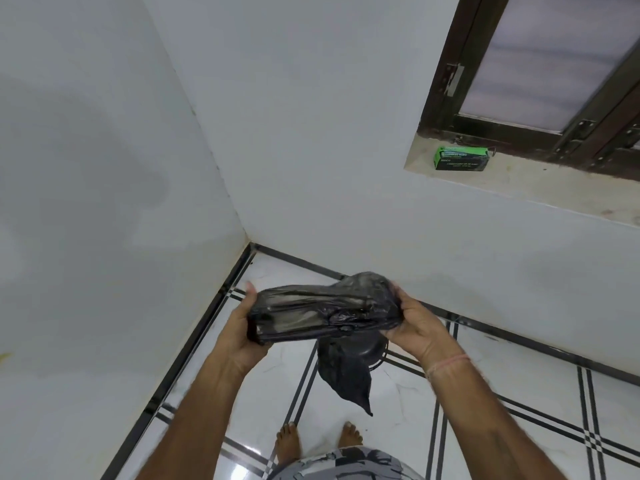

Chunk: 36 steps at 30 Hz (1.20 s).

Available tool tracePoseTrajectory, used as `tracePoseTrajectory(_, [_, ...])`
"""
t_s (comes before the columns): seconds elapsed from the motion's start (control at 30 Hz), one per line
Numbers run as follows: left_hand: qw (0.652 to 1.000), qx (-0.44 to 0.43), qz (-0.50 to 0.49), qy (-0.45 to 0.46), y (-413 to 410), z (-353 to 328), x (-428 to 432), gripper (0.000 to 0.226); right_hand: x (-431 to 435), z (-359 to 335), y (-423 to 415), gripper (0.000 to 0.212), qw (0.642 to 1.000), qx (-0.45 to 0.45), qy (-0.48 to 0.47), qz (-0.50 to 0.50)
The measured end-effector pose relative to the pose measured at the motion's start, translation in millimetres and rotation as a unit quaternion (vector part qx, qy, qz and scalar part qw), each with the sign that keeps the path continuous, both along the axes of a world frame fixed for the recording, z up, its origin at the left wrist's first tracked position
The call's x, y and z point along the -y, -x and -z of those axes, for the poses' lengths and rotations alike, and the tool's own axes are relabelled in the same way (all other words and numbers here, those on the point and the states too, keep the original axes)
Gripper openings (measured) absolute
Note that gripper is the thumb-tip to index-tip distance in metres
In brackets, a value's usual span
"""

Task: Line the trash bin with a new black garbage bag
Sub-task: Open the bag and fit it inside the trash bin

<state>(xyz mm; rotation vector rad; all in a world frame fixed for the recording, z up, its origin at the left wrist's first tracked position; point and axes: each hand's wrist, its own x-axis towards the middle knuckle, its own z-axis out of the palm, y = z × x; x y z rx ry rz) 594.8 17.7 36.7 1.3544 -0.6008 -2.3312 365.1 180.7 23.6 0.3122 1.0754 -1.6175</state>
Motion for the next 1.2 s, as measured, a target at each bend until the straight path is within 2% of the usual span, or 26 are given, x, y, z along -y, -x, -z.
tracePoseTrajectory(0.1, [0.996,0.042,0.080,0.010,-10.0,7.3,-8.0,0.051,-7.3,6.6,18.5,0.019,0.997,-0.008,-0.011,0.073])
tracePoseTrajectory(0.17, [0.996,0.044,0.080,-0.001,-12.1,8.1,-13.7,0.048,-10.2,11.5,24.7,0.019,0.997,-0.003,-0.015,0.074])
tracePoseTrajectory(0.23, [0.999,0.036,0.030,-0.002,-10.3,12.8,-16.1,0.054,-11.1,12.1,26.3,0.021,0.999,-0.001,-0.008,0.054])
tracePoseTrajectory(0.3, [0.999,0.006,-0.050,-0.017,-10.9,16.2,-13.4,0.059,-13.3,9.3,27.0,0.021,0.999,-0.041,0.003,0.013])
tracePoseTrajectory(0.37, [0.991,-0.005,-0.123,-0.048,-13.6,17.2,-6.5,0.050,-17.4,9.9,27.8,0.030,0.991,-0.125,-0.009,-0.055])
tracePoseTrajectory(0.43, [0.985,-0.011,-0.155,-0.080,-14.6,18.6,0.7,0.042,-19.7,12.7,24.7,0.043,0.971,-0.191,-0.027,-0.144])
tracePoseTrajectory(0.47, [0.983,-0.012,-0.163,-0.085,-13.8,18.6,4.0,0.037,-19.8,12.8,22.0,0.043,0.960,-0.209,-0.033,-0.181])
tracePoseTrajectory(0.63, [0.976,-0.039,-0.211,-0.045,-14.8,24.1,20.5,0.020,-18.1,9.6,18.9,0.037,0.924,-0.264,-0.042,-0.272])
tracePoseTrajectory(0.73, [0.973,-0.043,-0.225,-0.024,-21.1,27.6,25.1,0.023,-18.2,8.9,20.0,0.040,0.915,-0.261,-0.032,-0.307])
tracePoseTrajectory(0.8, [0.978,-0.043,-0.204,-0.017,-25.0,28.9,24.1,0.024,-15.9,9.9,20.7,0.035,0.940,-0.222,-0.022,-0.259])
tracePoseTrajectory(0.9, [0.987,-0.037,-0.159,-0.004,-33.7,34.5,16.9,0.019,-11.7,7.3,24.2,0.029,0.987,-0.107,0.012,-0.117])
tracePoseTrajectory(1.0, [0.992,-0.030,-0.122,-0.014,-41.0,42.3,4.9,0.022,-8.8,9.5,30.4,0.027,0.997,-0.064,0.041,-0.025])
tracePoseTrajectory(1.1, [0.994,-0.018,-0.106,-0.014,-53.5,54.3,-4.8,0.038,-8.1,12.9,37.9,0.027,0.996,-0.050,0.061,0.048])
tracePoseTrajectory(1.2, [0.991,-0.021,-0.128,-0.030,-63.5,63.4,-7.1,0.048,-10.7,18.3,41.5,0.026,0.995,-0.069,0.048,0.050])
